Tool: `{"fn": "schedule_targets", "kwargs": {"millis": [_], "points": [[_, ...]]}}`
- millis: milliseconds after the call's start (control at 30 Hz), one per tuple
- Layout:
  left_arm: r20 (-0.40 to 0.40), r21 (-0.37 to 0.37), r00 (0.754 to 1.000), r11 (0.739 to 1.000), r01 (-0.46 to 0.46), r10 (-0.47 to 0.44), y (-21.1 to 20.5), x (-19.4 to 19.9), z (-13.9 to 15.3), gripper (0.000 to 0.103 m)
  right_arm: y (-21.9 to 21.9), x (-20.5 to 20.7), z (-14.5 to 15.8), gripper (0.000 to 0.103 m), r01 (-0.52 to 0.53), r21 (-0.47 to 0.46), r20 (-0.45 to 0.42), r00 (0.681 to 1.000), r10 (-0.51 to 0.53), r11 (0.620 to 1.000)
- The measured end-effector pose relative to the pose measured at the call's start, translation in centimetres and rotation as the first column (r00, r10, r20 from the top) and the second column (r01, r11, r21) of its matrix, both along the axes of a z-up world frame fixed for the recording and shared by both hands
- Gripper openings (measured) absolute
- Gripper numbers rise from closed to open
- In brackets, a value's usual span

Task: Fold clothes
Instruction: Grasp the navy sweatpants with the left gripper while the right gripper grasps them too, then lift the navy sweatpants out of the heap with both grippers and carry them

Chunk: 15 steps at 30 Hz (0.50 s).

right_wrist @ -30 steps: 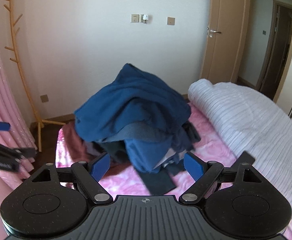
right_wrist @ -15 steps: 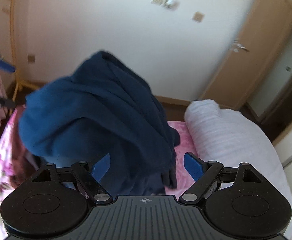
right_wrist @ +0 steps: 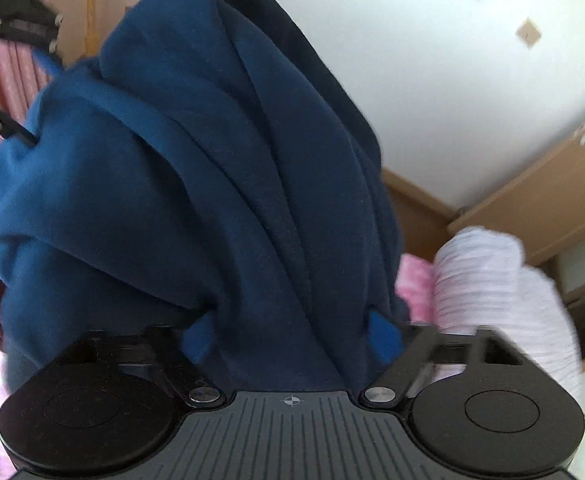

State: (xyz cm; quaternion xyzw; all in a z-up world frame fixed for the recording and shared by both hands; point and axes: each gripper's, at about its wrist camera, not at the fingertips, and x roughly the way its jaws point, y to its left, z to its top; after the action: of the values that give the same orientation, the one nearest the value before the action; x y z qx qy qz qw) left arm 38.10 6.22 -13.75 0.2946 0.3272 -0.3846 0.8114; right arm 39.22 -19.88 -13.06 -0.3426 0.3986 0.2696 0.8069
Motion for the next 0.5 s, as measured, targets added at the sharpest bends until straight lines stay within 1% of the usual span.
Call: {"fn": "schedule_targets", "kwargs": {"millis": [33,67,100,167,267,300,367,433,500], "points": [[-0.002,-0.007,1.0,1.0,-0.007,0.007,0.1,-0.2,0.2,0.016,-0.1,-0.3,0.0,0.031,0.005,0.006,-0.015,1.0,-0.005,1.0],[0.001,-0.012,1.0,1.0,-0.013,0.013,0.4,-0.6,0.5,0.012,-0.2,-1.3,0.2,0.021,0.012,-0.008,0.008,1.0,-0.012,1.0],[0.004,-0.016,1.0,1.0,-0.019,0.019,0.6,-1.0,0.8,0.01,-0.4,-2.3,0.4,0.018,0.02,-0.019,0.029,0.999,-0.02,1.0],[0.025,-0.03,1.0,0.999,-0.012,0.013,0.8,-2.5,1.8,0.009,-1.6,-4.5,1.4,0.016,0.063,0.008,0.048,0.997,-0.064,0.998],[0.07,-0.055,0.997,0.998,0.015,-0.011,0.9,-5.6,3.7,0.008,-3.2,-9.2,3.8,0.015,0.107,0.033,0.118,0.987,-0.111,0.994],[0.085,-0.063,0.996,0.998,0.025,-0.019,1.0,-6.6,4.4,0.006,-4.0,-11.6,4.7,0.014,0.122,0.045,0.136,0.982,-0.127,0.991],[0.114,-0.086,0.992,0.994,0.06,-0.05,1.0,-9.5,5.9,0.006,-5.5,-16.5,6.4,0.014,0.151,0.07,0.173,0.972,-0.161,0.986],[0.137,-0.099,0.986,0.989,0.107,-0.093,0.6,-13.3,7.4,0.006,-7.1,-21.4,8.1,0.014,0.179,0.095,0.207,0.959,-0.196,0.979],[0.158,-0.103,0.978,0.983,0.155,-0.137,-0.1,-17.5,8.7,0.006,-8.9,-27.5,9.0,0.014,0.216,0.123,0.226,0.944,-0.239,0.969]]}}
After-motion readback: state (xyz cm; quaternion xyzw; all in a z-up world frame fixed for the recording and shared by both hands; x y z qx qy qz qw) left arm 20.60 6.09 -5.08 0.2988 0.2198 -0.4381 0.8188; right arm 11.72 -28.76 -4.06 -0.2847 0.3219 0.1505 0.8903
